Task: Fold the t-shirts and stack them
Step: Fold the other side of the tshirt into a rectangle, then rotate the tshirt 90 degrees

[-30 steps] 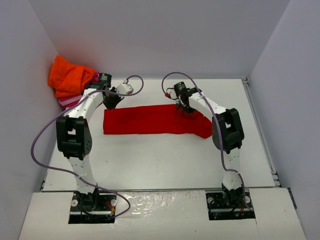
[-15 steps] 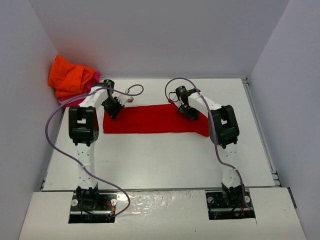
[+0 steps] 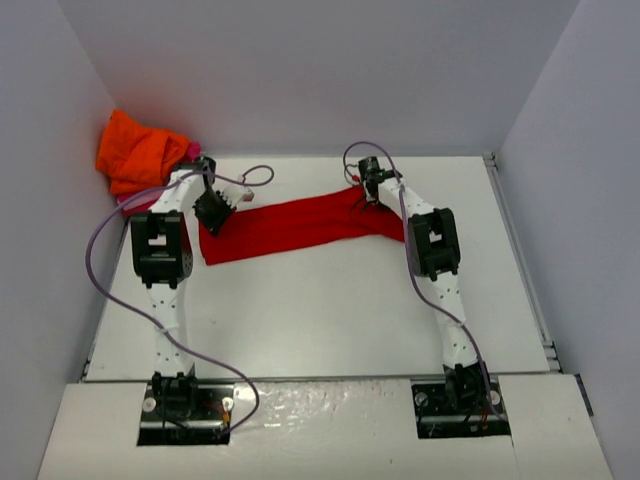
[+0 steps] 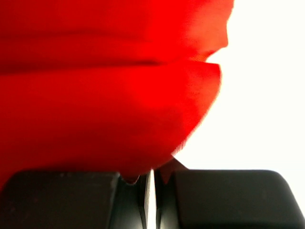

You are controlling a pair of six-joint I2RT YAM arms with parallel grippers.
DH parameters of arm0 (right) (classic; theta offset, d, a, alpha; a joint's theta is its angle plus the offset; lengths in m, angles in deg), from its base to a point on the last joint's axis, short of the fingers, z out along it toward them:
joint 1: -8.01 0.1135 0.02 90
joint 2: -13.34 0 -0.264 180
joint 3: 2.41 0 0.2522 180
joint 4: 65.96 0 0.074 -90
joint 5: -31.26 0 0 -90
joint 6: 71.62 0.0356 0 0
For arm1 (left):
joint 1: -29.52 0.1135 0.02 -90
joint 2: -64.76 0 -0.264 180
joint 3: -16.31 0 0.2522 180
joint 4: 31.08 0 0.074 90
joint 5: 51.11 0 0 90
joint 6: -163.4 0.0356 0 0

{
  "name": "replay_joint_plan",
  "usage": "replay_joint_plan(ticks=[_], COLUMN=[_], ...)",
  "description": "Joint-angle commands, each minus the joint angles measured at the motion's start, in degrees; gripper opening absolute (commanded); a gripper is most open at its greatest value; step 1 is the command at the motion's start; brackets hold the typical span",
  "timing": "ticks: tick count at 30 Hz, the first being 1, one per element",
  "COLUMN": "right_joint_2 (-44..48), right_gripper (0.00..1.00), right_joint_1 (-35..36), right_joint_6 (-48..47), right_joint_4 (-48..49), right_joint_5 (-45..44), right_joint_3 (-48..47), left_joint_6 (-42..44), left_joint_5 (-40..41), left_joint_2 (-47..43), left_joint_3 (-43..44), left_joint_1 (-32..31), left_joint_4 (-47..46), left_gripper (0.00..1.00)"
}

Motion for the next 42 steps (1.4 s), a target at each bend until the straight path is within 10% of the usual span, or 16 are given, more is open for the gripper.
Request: replay_joint_plan(ticks=[1, 15, 42], right_joint_2=[-1.79, 18.63, 58.25], right_gripper=[0.01, 0.11, 0.00], right_joint_1=[-1.41, -0.75, 15.29], right_joint_6=[-3.91, -1.26, 6.91], right_joint_4=[7.89, 25.37, 4.60], right_joint_5=[-4.92, -1.92, 21.29], right_joint_3=[-4.37, 0.29, 34.00], left_joint_6=[0.10, -9.70, -0.84], left_joint_5=[5.86, 5.70, 17.45], left_joint_2=[-0.42, -10.71, -4.57], left_joint_3=[-2.85, -2.29, 2.02], left_joint_1=[1.66, -2.52, -5.89], left_joint_4=[-5.40, -16.87, -0.92], left_gripper=[0.00, 0.00, 0.00])
